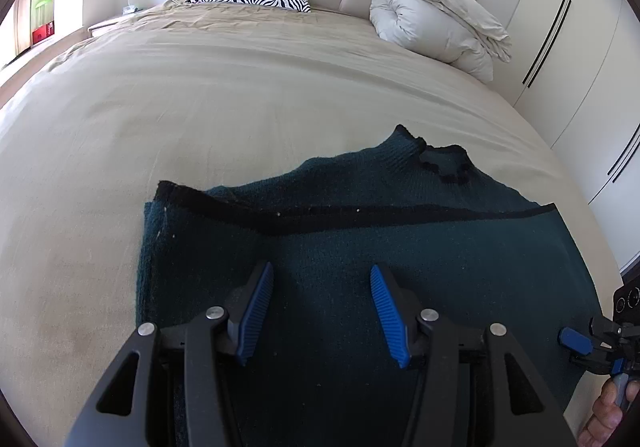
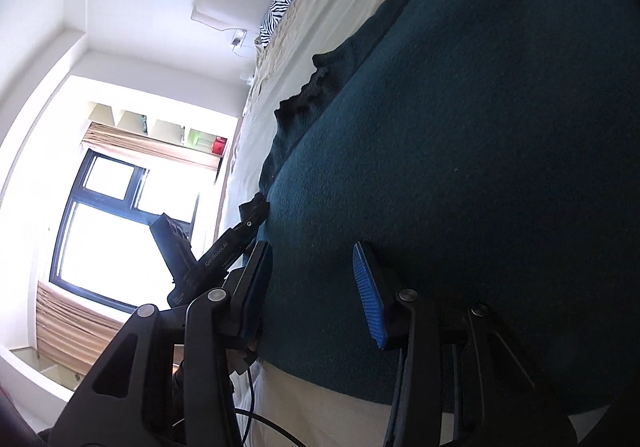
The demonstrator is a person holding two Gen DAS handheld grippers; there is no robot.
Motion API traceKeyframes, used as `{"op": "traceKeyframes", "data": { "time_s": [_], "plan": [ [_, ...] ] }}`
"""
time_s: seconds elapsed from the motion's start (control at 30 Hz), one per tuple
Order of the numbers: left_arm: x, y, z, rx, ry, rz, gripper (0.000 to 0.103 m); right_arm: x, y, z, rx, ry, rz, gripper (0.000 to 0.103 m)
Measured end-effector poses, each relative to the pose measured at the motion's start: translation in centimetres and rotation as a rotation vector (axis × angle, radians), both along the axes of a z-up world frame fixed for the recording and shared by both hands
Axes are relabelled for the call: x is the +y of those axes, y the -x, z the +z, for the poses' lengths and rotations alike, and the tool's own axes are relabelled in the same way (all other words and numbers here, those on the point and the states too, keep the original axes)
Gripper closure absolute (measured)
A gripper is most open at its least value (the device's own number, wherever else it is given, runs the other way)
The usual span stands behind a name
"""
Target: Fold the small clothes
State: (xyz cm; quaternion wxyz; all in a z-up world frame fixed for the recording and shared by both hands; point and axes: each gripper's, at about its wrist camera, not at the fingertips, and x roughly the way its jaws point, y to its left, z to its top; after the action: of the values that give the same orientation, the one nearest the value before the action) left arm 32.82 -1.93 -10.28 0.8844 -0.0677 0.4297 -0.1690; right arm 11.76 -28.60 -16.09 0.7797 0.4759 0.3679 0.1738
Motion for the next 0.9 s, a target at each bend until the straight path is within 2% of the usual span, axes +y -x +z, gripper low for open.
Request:
{"op": "traceKeyframes", "data": {
  "time_s": [0.07,0.27,0.33,0.37,0.47,0.57,0.67,0.73,0.8,0.87,0.9],
  "plan": [
    [0.2,0.3,0.1,0.0,0.0,-0.002,0.049,-3.4,-0.4,-0.4,-0.003,-0.026,-0.092,0.063],
    [1.7,3.0,0.8,0.019,0.01,0.009,0.049,-11.4,4.0,0.1,0.01,-0.02,-0.332,0.063],
    [2.5,5.2,1.4,0.022,0.023,0.022,0.049,-12.0,5.3,0.7,0.016,0.018,-0.37,0.061],
    [3.1,6.4,1.7,0.026,0.057,0.023,0.048,-12.0,5.9,1.1,0.022,0.039,-0.382,0.06],
    [2.6,10.2,2.8,0.019,0.127,-0.025,0.047,-9.9,6.3,1.8,-0.008,-0.016,-0.334,0.058],
    [1.1,12.1,2.5,0.058,0.204,-0.089,0.045,-4.5,4.5,2.8,-0.034,-0.031,-0.199,0.058],
    [0.2,12.7,1.2,0.099,0.202,-0.096,0.045,1.5,2.3,2.8,-0.031,-0.058,-0.053,0.058],
    [0.4,12.6,0.0,0.134,0.226,-0.097,0.045,4.1,1.1,1.9,-0.008,-0.066,-0.007,0.058],
    [1.1,12.8,-0.6,0.129,0.258,-0.107,0.048,5.9,-0.1,0.4,0.034,-0.101,0.039,0.058],
    [1.7,12.9,-0.7,0.136,0.264,-0.108,0.054,6.1,-0.4,-1.0,0.079,-0.086,0.026,0.06],
    [2.1,13.0,-0.6,0.138,0.269,-0.109,0.055,5.6,0.0,-1.4,0.068,-0.094,0.02,0.061]
  ]
}}
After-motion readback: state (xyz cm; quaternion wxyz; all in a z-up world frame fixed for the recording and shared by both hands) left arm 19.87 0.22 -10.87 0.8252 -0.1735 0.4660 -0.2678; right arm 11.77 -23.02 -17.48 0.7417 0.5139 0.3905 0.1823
